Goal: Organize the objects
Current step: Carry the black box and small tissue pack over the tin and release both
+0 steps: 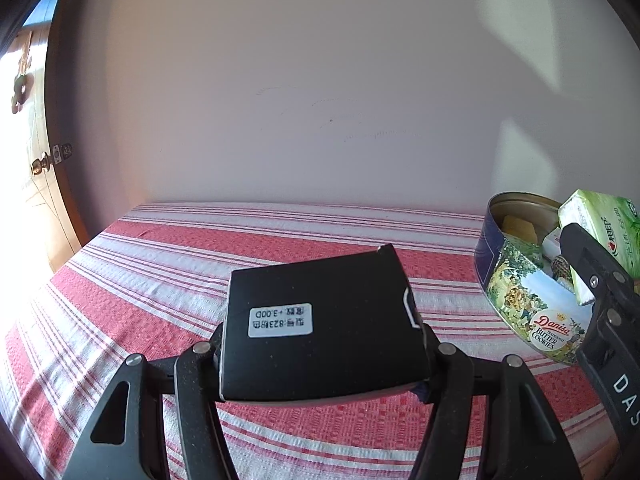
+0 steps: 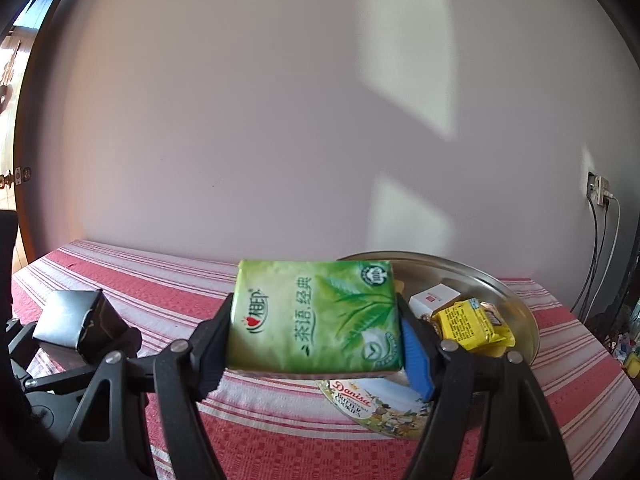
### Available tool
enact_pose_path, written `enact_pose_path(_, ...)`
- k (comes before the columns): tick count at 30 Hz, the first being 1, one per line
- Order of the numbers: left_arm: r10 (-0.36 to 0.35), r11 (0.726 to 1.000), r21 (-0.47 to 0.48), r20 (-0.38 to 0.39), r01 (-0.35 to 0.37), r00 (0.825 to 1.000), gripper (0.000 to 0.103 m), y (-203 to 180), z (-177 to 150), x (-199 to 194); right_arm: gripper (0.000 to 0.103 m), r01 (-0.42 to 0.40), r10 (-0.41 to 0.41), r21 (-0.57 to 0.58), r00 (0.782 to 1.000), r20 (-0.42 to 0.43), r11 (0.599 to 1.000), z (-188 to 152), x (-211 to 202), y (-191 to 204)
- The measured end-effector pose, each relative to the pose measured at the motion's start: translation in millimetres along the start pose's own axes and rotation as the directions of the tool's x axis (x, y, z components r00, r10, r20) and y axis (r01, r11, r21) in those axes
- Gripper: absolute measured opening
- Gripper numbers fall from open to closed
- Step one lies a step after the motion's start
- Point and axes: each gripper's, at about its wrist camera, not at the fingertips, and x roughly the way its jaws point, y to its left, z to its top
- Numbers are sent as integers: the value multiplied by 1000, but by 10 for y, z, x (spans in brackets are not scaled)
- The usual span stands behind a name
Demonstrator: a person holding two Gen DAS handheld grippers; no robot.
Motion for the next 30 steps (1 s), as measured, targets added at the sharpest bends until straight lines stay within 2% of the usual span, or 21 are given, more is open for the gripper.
enact_pose_path(13, -67, 997, 35, 75, 64, 995, 65, -409, 216, -211, 73, 49, -51, 48, 998, 37, 998, 90, 48, -426)
enact_pose_path(19, -92, 995, 45, 103, 88, 990, 65, -572, 298, -277, 73, 103, -108, 68, 992, 64, 992, 132, 56, -651)
enact_pose_path(30, -147, 987, 81, 124, 138, 981, 65, -973, 390, -270, 73, 198, -205, 116, 977, 52, 973, 163, 143, -1108)
